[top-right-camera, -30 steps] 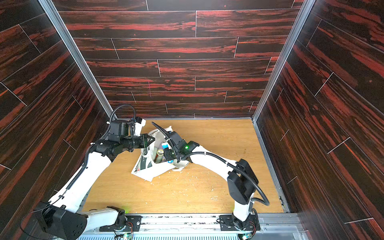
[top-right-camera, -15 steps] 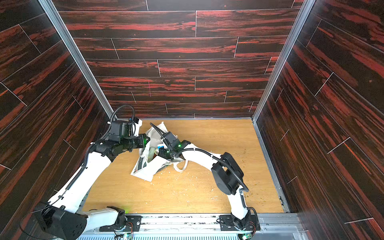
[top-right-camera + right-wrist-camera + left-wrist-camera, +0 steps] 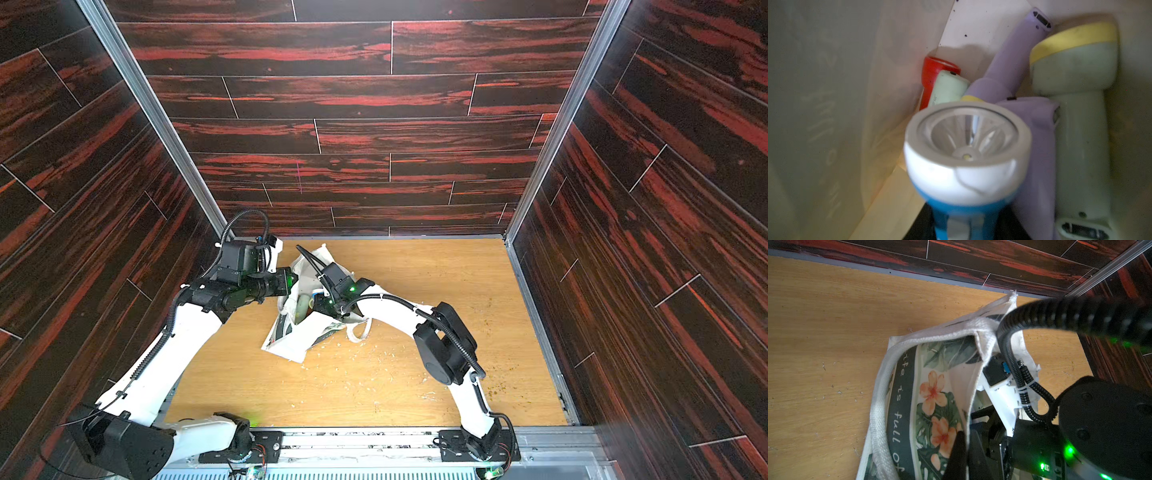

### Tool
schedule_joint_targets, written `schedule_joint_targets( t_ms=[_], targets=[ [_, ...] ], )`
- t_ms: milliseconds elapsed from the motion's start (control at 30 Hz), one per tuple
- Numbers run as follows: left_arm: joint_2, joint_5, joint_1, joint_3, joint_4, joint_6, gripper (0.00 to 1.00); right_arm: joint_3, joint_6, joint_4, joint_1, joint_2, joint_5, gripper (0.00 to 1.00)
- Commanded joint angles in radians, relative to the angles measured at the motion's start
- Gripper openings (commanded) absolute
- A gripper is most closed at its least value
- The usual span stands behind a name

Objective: Put the flashlights into the tote bags
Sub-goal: Place the flashlight in the canvas bag.

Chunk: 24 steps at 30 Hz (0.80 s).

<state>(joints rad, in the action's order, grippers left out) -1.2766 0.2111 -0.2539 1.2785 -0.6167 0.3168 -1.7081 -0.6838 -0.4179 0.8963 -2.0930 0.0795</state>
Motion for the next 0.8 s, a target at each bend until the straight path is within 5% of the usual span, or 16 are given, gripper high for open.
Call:
schedule_joint_targets(
  t_ms=[0, 233, 467, 767],
  targets=[
    [-0.005, -0.025, 0.000, 0.028, -0.021, -0.016, 0.00, -0.020, -0.009, -0.051, -0.006, -0.038, -0.026, 0.50],
    [-0.010, -0.048, 0.001, 0.028, -0.030, -0.018, 0.00, -0.057, 0.028, -0.096, -0.008, 0.028, -0.066, 0.75],
    [-0.015, -0.121, 0.001, 0.034, -0.047, -0.013, 0.00, -0.053, 0.057, -0.126, -0.007, 0.184, -0.125, 0.76],
    [-0.016, -0.236, 0.004, 0.053, -0.083, -0.019, 0.00, 0.328, -0.039, -0.055, -0.020, 0.552, -0.343, 0.75]
  ],
)
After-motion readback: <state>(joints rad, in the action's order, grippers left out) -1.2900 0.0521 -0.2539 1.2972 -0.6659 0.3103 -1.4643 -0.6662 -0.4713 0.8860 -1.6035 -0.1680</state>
